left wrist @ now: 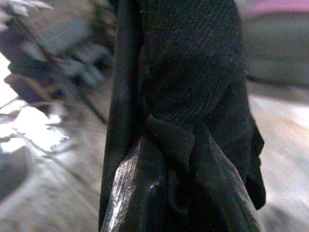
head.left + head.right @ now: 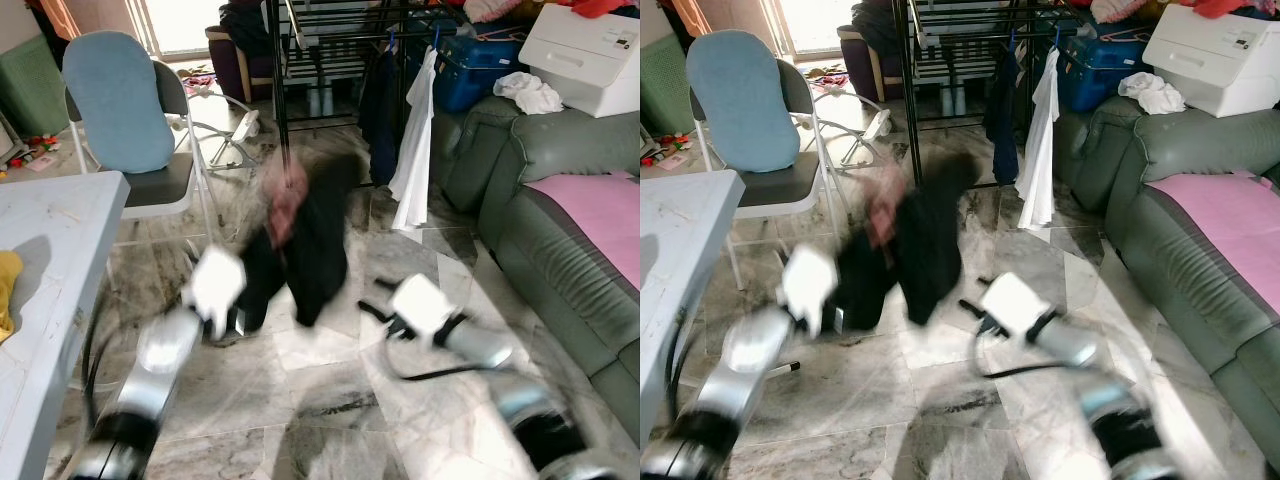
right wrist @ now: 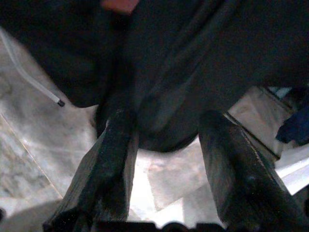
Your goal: Hang hanger
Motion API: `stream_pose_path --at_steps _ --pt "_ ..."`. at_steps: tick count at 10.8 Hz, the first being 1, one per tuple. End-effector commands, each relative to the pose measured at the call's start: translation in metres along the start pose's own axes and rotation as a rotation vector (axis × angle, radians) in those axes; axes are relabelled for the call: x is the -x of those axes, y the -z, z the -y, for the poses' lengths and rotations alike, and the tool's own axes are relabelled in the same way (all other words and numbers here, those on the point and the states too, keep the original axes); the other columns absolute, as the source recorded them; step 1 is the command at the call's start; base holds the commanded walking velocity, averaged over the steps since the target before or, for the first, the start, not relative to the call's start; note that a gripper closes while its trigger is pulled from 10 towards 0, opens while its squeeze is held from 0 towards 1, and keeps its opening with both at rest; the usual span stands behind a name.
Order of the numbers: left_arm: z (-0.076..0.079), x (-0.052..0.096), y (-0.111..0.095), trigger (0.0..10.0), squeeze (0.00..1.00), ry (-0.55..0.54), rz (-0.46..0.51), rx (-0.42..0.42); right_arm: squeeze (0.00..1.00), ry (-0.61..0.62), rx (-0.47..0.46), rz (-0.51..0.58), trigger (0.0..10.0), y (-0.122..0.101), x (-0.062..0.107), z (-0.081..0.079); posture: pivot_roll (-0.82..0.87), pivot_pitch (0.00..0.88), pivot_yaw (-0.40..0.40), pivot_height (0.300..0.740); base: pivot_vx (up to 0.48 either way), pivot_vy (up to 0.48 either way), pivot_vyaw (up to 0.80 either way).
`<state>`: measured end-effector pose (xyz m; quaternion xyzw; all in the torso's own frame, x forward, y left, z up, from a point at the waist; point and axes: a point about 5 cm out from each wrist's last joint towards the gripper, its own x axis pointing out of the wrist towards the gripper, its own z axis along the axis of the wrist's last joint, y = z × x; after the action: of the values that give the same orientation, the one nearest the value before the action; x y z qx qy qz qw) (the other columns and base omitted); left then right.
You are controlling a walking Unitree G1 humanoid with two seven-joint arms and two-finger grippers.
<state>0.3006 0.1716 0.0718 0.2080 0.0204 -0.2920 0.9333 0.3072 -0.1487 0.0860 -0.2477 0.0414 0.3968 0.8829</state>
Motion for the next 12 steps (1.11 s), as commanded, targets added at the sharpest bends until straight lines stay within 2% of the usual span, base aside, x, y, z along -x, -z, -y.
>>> stream_pose_path --at_steps 1,3,5,6,8,10,12 --pt "0.001 0.007 -0.004 0.0 0.0 0.094 0.031 -0.067 1.0 -0.065 0.024 0.029 10.0 -0.01 0.002 0.004 -0.08 0.0 0.021 0.74 0.0 0.0 0.0" --pt "0.001 0.026 0.015 0.0 0.0 0.179 -0.035 -0.12 1.0 -0.187 0.046 0.014 10.0 -0.012 0.01 0.004 -0.08 0.0 0.031 0.74 0.0 0.0 0.0" --pt "0.002 0.034 0.018 0.0 0.0 0.244 -0.037 -0.128 1.0 -0.363 0.047 -0.01 10.0 -0.016 0.018 0.001 -0.08 0.0 0.037 0.74 0.0 0.0 0.0" --pt "0.005 0.034 0.017 0.0 0.0 0.278 -0.023 -0.132 1.0 -0.386 0.047 -0.018 10.0 -0.017 0.019 0.004 -0.08 0.0 0.036 0.74 0.0 0.0 0.0" --pt "0.016 0.04 0.015 0.0 0.0 0.392 0.003 -0.17 1.0 -0.412 0.106 -0.037 10.0 -0.024 0.02 0.021 -0.07 0.0 0.032 0.74 0.0 0.0 0.0" --pt "0.018 0.043 0.017 0.0 0.0 0.418 0.002 -0.184 1.0 -0.432 0.127 -0.032 10.0 -0.033 0.019 0.032 -0.07 0.0 0.028 0.74 0.0 0.0 0.0" --pt "0.019 0.04 0.004 0.0 0.0 0.406 0.077 -0.208 1.0 -0.481 0.093 -0.059 10.0 -0.027 0.021 0.035 -0.07 0.0 0.027 0.74 0.0 0.0 0.0"
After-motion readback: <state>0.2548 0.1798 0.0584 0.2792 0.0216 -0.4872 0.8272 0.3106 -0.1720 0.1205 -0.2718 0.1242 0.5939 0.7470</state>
